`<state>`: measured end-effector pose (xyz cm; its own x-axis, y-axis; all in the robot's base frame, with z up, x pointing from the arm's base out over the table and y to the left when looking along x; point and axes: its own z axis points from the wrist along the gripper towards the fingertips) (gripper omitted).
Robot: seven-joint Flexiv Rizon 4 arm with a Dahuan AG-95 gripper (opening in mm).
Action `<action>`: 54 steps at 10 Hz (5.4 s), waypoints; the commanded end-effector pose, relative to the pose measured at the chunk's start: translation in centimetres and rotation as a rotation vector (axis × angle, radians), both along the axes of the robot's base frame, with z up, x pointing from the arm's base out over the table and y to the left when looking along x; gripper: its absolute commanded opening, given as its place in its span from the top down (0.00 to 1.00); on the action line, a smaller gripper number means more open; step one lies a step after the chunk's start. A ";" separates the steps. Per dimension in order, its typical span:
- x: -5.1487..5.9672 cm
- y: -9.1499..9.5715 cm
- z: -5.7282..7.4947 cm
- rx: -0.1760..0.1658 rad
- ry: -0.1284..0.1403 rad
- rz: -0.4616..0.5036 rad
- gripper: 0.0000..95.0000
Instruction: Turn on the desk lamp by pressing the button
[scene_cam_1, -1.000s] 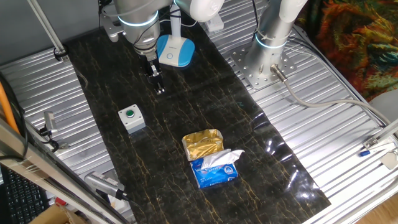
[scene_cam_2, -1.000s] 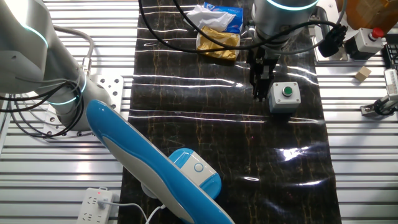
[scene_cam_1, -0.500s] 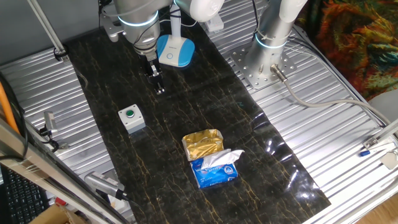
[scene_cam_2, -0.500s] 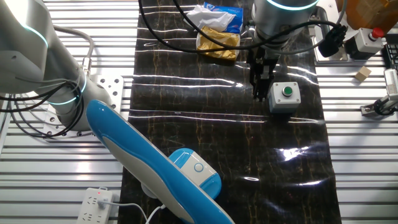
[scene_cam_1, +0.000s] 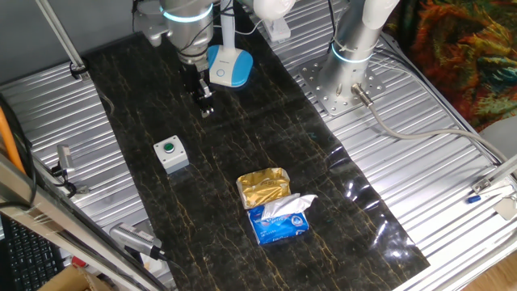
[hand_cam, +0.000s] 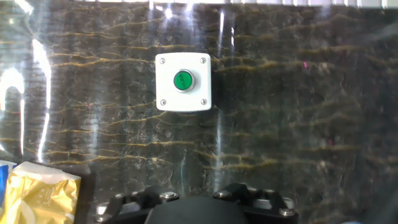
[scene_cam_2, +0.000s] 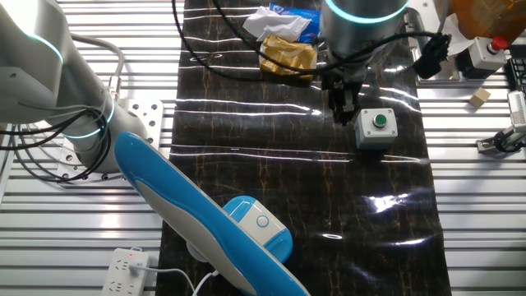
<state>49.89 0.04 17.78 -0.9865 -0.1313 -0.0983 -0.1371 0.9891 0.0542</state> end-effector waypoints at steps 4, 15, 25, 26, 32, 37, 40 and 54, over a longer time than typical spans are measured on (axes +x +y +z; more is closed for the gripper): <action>0.2 0.1 0.1 -0.065 0.096 0.170 1.00; 0.2 0.1 0.1 -0.149 0.023 1.651 1.00; 0.2 0.1 0.1 -0.272 -0.108 2.007 1.00; 0.2 0.1 0.1 -0.267 -0.116 2.016 1.00; 0.2 0.1 0.0 -0.215 -0.138 2.207 1.00; -0.6 -1.2 0.4 -0.175 -0.056 2.186 1.00; -0.8 -1.6 0.4 -0.172 -0.056 2.200 1.00; -0.9 -1.8 0.5 -0.168 -0.069 2.261 0.00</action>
<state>49.04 -1.76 18.30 0.7639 -0.6448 0.0263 -0.6422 -0.7635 -0.0682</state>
